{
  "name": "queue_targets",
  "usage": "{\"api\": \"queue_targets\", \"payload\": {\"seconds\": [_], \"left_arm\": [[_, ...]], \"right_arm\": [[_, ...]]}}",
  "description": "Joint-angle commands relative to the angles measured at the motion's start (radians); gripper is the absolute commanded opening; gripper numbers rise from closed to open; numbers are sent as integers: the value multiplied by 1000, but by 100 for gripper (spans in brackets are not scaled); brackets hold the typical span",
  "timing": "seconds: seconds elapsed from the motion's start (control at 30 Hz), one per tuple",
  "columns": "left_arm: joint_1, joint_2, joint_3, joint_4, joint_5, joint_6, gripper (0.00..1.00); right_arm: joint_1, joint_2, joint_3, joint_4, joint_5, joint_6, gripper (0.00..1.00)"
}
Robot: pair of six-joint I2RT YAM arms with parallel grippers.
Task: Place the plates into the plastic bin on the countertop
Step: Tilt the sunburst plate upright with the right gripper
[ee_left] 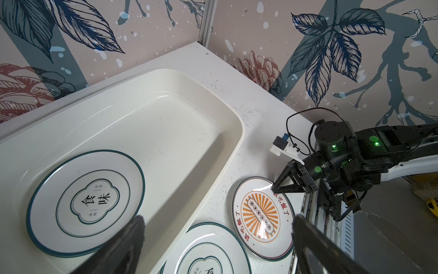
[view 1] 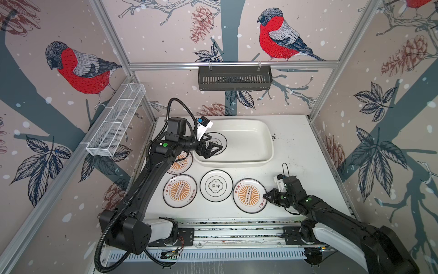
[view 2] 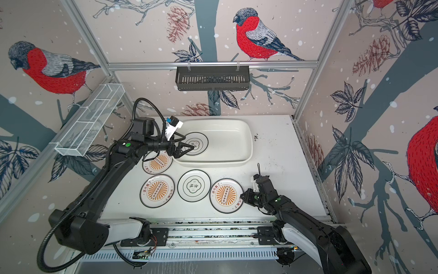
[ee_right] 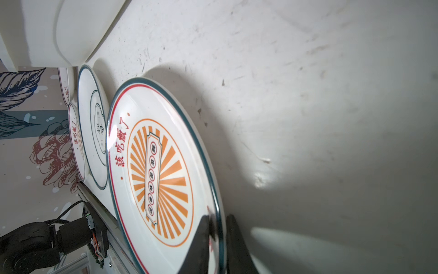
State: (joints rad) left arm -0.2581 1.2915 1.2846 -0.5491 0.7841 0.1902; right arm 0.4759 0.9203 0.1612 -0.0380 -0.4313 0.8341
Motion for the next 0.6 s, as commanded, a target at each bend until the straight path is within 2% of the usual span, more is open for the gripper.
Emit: {"api": "queue_targets", "payload": {"seconds": [0.0, 0.33, 0.57], "left_arm": [[0, -12, -4, 27, 22, -3, 96], [-2, -7, 9, 27, 26, -8, 96], [-3, -5, 15, 28, 29, -13, 96]], "right_arm": [[-12, 14, 10, -24, -3, -32, 13], [-55, -32, 21, -55, -44, -67, 4], [-101, -121, 25, -101, -96, -88, 2]]}}
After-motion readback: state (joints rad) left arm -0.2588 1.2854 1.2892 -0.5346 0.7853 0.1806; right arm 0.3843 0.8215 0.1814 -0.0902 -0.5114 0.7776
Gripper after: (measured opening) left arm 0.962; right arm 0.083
